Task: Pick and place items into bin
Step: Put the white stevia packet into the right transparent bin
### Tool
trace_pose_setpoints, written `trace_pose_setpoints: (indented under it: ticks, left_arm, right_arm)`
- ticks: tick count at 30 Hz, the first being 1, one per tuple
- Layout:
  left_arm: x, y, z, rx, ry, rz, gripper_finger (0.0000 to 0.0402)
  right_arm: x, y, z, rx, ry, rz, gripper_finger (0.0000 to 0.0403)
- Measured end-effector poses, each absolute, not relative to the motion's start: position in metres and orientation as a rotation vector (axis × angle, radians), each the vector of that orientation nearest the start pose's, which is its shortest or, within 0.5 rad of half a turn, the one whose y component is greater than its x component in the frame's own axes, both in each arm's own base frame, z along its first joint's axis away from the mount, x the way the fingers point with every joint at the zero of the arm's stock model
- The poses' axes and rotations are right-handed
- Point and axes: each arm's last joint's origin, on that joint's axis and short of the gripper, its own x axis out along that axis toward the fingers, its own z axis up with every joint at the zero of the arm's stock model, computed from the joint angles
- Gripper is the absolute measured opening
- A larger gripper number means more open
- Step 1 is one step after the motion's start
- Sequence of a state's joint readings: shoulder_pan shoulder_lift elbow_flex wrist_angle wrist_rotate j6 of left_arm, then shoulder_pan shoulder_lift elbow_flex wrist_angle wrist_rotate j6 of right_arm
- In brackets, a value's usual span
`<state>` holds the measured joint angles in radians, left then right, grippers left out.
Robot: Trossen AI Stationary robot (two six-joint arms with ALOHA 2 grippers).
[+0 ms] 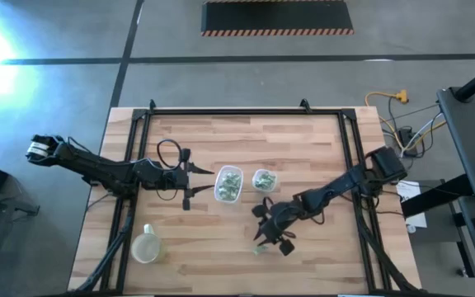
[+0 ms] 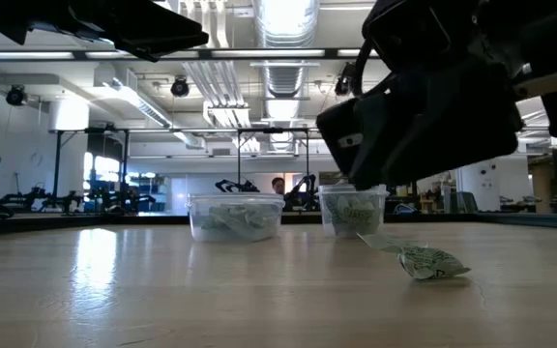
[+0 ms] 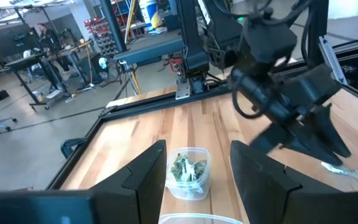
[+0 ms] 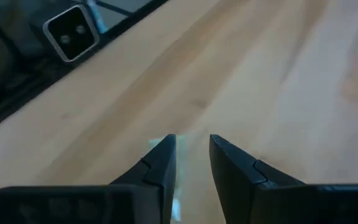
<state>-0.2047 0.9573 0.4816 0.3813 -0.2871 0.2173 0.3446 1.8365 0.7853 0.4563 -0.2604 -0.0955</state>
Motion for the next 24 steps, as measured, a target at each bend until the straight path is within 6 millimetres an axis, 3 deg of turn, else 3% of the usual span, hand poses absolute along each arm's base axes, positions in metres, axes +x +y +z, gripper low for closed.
trace_pose_setpoints:
  ticks: [13, 19, 24]
  left_arm:
    - [0.206, -0.034, 0.251, 0.240, 0.101, 0.072, 0.0162]
    - [0.206, -0.034, 0.251, 0.241, 0.105, 0.072, 0.0162]
    - [0.206, -0.034, 0.251, 0.241, 0.105, 0.072, 0.0162]
  right_arm:
    - [0.337, 0.132, 0.090, -0.052, 0.716, 0.670, 0.0118]
    - [0.345, 0.135, 0.095, -0.058, 0.799, 0.669, 0.0127]
    - [0.347, 0.136, 0.100, -0.075, 0.823, 0.673, 0.0098]
